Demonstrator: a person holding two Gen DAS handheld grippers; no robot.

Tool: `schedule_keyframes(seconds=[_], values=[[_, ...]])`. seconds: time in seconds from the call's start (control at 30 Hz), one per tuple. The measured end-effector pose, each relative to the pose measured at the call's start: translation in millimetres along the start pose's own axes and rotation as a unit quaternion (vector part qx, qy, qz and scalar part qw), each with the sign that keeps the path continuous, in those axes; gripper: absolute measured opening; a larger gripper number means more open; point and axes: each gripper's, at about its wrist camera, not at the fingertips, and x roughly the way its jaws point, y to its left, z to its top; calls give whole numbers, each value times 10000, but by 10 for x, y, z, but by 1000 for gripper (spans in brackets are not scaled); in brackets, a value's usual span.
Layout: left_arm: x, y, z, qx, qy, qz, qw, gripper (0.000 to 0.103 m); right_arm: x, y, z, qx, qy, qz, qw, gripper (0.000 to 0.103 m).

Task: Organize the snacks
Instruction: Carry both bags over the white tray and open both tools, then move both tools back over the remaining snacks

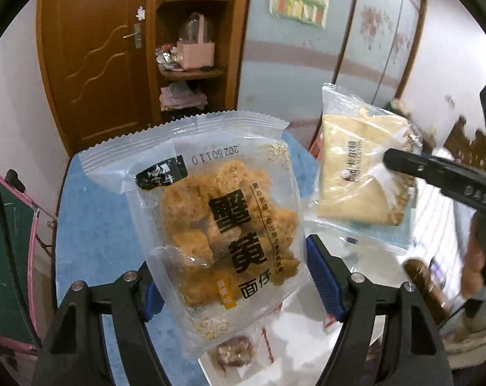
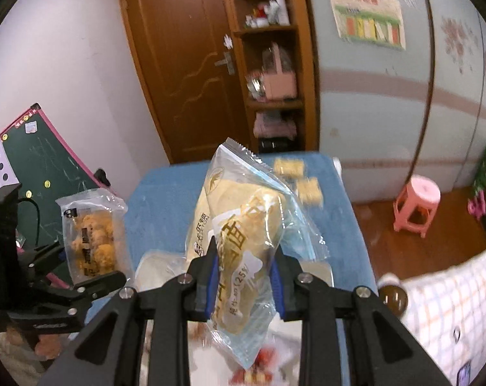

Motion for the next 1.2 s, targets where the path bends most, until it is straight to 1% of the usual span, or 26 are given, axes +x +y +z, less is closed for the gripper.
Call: schedule_keyframes(seconds=[0.07, 0.13, 0.2, 0.27, 0.33, 0.4, 0.43, 0.47, 0.5, 0.53, 0.57, 0.6, 0.67, 0.8, 0.87, 0.97, 1.2], values=[[110, -85, -113, 169, 212, 65, 9996, 75, 60, -56, -147, 18, 367, 20, 9993, 28], [197, -180, -230, 256, 449, 14, 9987, 76, 159, -106, -269, 75, 716, 20, 9974, 29], [275, -246, -278, 299, 586, 15, 9978, 77, 307, -146, -379, 132, 1142, 61, 9933, 31], [343, -324, -309, 358, 688, 71, 9970, 78, 424, -155, -479, 185, 1444, 68, 9893, 31], [401, -365, -296, 396, 784, 41, 9961, 80, 481, -127, -553, 167, 1585, -11, 9872, 33], [389, -409, -294, 435, 747, -21, 9963, 82, 503, -101, -583, 257, 1598, 122, 9867, 40], [365, -418, -286, 466, 676, -48, 9966, 84, 492, -95, -580, 321, 1524, 228, 9875, 42], [330, -425, -283, 490, 602, -76, 9970, 92, 443, -96, -592, 392, 1398, 333, 9888, 47], [317, -430, -273, 503, 557, -82, 9971, 97, 407, -93, -583, 433, 1297, 379, 9899, 52], [288, -435, -267, 521, 488, -76, 9974, 97, 379, -88, -576, 459, 1201, 393, 9909, 55], [290, -439, -242, 545, 428, -74, 9976, 97, 356, -84, -560, 491, 1112, 369, 9919, 64], [288, -441, -221, 570, 389, -84, 9976, 97, 334, -82, -545, 540, 1023, 345, 9927, 67], [275, -457, -207, 597, 360, -101, 9975, 98, 322, -81, -529, 634, 951, 377, 9927, 67], [284, -516, -216, 664, 418, -120, 9968, 98, 357, -111, -544, 821, 997, 562, 9900, 67], [296, -537, -220, 714, 440, -124, 9964, 98, 383, -125, -580, 857, 1039, 585, 9892, 67], [303, -580, -221, 788, 450, -78, 9958, 98, 415, -135, -615, 895, 1119, 608, 9878, 67], [373, -629, -222, 992, 590, 131, 9932, 98, 478, -178, -604, 899, 1101, 623, 9879, 67]])
